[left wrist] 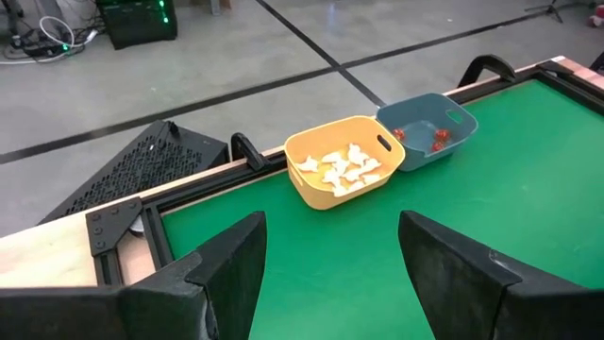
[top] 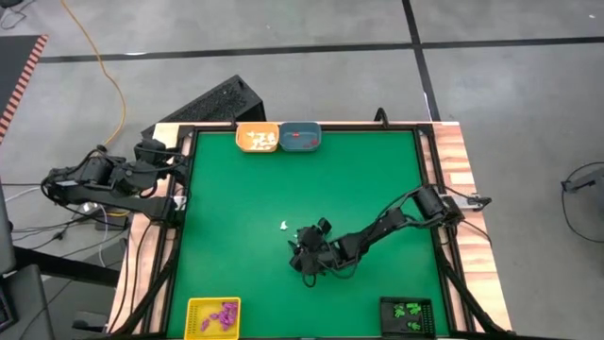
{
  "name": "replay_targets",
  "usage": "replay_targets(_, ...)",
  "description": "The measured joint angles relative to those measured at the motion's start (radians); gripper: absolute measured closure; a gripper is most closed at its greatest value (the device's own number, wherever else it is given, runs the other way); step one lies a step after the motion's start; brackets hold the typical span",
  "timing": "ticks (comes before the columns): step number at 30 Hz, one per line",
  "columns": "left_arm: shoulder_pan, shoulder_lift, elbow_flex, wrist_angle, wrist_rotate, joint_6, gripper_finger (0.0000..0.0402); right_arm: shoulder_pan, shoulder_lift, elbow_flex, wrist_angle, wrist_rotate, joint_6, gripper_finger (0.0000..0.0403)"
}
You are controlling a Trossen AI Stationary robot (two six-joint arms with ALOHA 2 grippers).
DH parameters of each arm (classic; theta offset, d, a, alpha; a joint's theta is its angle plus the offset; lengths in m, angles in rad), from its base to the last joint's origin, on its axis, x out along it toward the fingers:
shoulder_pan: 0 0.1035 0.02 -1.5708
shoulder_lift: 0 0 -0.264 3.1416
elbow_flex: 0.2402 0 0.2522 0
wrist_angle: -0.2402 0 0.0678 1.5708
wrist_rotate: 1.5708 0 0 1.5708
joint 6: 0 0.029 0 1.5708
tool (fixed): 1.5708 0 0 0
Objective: Sort Halloween decoration
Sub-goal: Put the white ghost into the orange bin
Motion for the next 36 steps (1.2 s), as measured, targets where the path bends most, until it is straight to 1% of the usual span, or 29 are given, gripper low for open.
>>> replay_targets(3, 0.0, 0.0, 0.0, 0.0, 0.0, -0.021, 0.017, 0.015, 0.049, 0.003, 0.014, 0.072, 0.058, 0.0169)
replay_targets(5, 0.0, 0.0, 0.0, 0.0, 0.0, -0.032, 0.017, 0.025, 0.084, 0.004, 0.022, 0.095, 0.097, 0.0172)
replay_targets(10, 0.0, 0.0, 0.0, 0.0, 0.001, -0.056, 0.017, 0.06, 0.163, 0.004, 0.051, 0.121, 0.184, 0.0201)
replay_targets(13, 0.0, 0.0, 0.0, 0.0, 0.001, -0.064, 0.017, 0.074, 0.181, 0.004, 0.054, 0.141, 0.223, 0.0223)
replay_targets(18, 0.0, 0.0, 0.0, 0.001, 0.0, -0.066, 0.017, 0.081, 0.184, 0.002, 0.048, 0.166, 0.222, 0.0266)
replay_targets(28, 0.0, 0.0, 0.0, 0.001, 0.0, -0.068, 0.017, 0.077, 0.168, -0.002, 0.062, 0.179, 0.226, 0.036)
replay_targets(32, 0.0, 0.0, 0.0, 0.001, 0.0, -0.069, 0.017, 0.077, 0.135, -0.002, 0.056, 0.17, 0.226, 0.0377)
replay_targets(36, 0.0, 0.0, 0.0, 0.001, -0.004, -0.069, 0.017, 0.075, 0.092, -0.003, 0.041, 0.162, 0.21, 0.0373)
